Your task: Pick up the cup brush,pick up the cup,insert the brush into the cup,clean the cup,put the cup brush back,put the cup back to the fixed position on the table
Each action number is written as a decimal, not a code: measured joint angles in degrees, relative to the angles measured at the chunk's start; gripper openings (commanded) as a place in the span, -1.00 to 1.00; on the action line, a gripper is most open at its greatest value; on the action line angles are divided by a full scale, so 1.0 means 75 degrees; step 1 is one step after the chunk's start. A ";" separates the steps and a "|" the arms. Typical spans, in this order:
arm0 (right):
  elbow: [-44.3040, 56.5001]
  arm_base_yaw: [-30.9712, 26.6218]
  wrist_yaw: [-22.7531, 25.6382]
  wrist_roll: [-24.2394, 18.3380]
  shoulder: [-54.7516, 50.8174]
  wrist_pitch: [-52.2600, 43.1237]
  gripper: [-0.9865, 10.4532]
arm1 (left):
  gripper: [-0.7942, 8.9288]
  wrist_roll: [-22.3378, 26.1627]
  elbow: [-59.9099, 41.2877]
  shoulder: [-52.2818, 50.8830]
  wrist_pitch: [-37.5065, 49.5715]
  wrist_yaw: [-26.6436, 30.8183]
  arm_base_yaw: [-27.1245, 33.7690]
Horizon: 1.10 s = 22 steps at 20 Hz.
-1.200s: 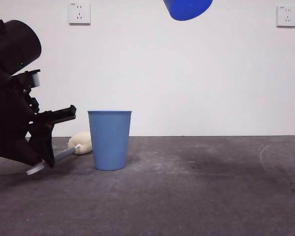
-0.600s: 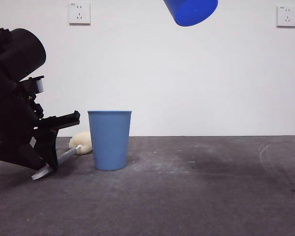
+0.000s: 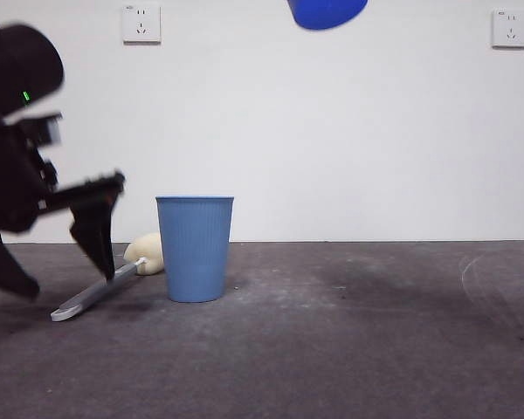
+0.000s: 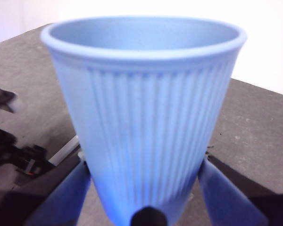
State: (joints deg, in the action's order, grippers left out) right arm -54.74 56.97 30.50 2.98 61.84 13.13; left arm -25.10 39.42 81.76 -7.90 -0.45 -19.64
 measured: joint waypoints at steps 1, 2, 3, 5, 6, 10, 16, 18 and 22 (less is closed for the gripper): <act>0.0309 -0.0140 -0.0012 -0.0003 0.0000 -0.0487 -0.86 | 0.00 0.0023 0.0000 -0.0379 -0.0058 0.0000 0.0009; 0.0656 -0.0335 -0.0117 -0.0006 0.0000 -0.1032 -0.86 | 0.00 0.0079 0.0000 -0.0787 -0.0152 0.0000 0.0012; 0.1023 -0.0562 -0.0294 -0.0006 0.0000 -0.1565 -0.86 | 0.00 0.0149 0.0000 -0.1195 -0.0262 -0.0015 0.0012; 0.1772 -0.1049 -0.0641 -0.0006 0.0023 -0.2626 -0.86 | 0.00 0.0262 0.0000 -0.2017 -0.0420 -0.0152 0.0012; 0.2127 -0.1309 -0.0886 -0.0006 0.0087 -0.3171 -0.86 | 0.00 0.0286 0.0000 -0.2433 -0.0490 -0.0338 0.0012; 0.3177 -0.2445 -0.2090 -0.0006 0.1029 -0.5059 -0.86 | 0.00 0.0382 0.0000 -0.3806 -0.0988 -0.0833 0.0012; 0.3276 -0.3238 -0.2906 -0.0006 0.3806 -0.7901 -0.86 | 0.00 0.0667 0.0000 -0.4622 -0.1883 -0.0973 0.0012; 0.3273 -0.3378 -0.3115 -0.0006 0.4645 -0.8466 -0.86 | 0.00 0.0775 0.0000 -0.4634 -0.1982 -0.0973 0.0012; 0.2984 -0.3532 -0.3279 -0.0117 0.5607 -0.8798 -0.86 | 0.00 0.0892 0.0000 -0.4634 -0.1982 -0.0973 0.0012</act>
State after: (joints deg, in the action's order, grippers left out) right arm -32.36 30.48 5.91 2.11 103.90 -52.86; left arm -18.41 39.42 47.00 -22.76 -7.75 -19.55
